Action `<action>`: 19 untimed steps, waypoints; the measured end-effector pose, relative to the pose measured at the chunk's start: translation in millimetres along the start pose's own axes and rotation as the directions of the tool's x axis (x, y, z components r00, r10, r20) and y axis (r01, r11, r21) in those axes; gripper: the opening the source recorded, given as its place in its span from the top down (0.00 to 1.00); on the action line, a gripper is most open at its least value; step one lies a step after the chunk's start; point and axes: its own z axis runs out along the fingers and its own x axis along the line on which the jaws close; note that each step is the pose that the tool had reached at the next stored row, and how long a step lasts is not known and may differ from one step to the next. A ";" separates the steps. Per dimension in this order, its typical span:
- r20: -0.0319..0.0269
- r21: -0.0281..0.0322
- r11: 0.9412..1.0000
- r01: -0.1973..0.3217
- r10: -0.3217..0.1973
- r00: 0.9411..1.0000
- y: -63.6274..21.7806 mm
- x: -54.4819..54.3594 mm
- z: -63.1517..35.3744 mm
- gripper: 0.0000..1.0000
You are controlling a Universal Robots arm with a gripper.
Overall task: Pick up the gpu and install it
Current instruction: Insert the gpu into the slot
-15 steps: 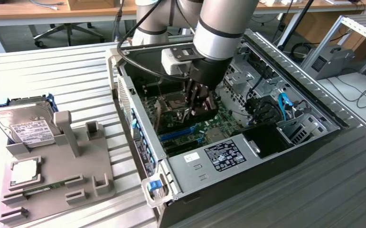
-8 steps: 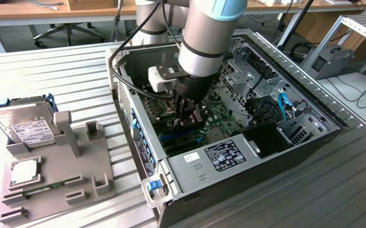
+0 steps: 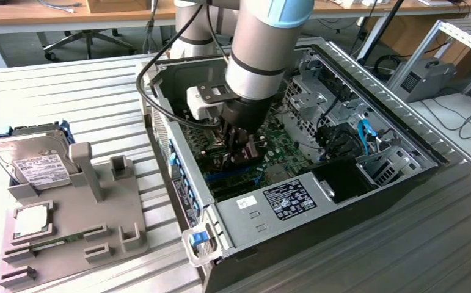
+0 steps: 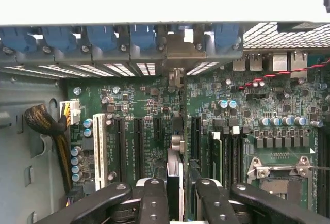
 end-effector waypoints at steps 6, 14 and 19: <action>0.000 0.000 1.000 0.000 0.000 1.000 -0.1 0.1 3.3 0.74; 0.000 0.000 1.000 0.000 0.000 1.000 -0.2 0.2 6.2 0.74; 0.000 0.000 1.000 0.000 0.000 1.000 -0.3 0.2 8.4 0.74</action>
